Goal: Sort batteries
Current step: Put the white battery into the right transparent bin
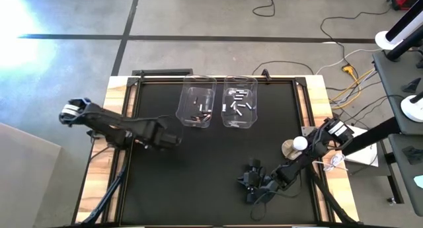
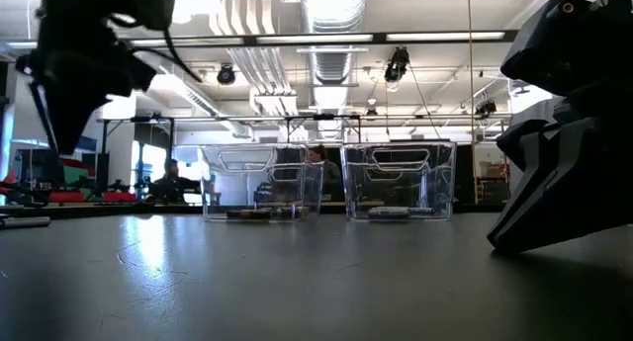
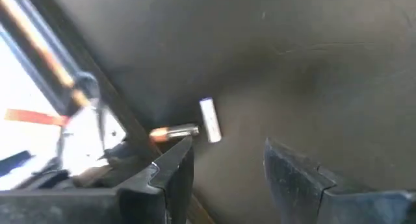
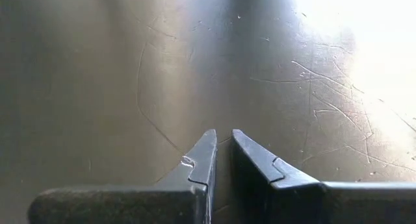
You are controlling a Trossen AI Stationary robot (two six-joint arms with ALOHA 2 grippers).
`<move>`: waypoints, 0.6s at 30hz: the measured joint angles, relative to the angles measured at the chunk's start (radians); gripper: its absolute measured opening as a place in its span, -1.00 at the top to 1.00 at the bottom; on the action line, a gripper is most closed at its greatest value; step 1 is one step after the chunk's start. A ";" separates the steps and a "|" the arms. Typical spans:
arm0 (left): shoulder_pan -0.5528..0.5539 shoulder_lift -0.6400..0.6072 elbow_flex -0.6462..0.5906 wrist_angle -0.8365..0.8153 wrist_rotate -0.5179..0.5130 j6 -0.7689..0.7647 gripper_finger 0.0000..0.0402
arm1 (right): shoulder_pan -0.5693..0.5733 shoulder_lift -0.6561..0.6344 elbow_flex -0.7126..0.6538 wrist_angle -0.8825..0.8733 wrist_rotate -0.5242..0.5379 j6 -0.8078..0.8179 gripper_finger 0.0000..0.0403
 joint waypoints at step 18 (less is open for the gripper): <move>0.029 -0.097 -0.323 0.296 0.023 -0.096 0.19 | -0.028 0.000 0.000 0.018 0.014 -0.027 0.81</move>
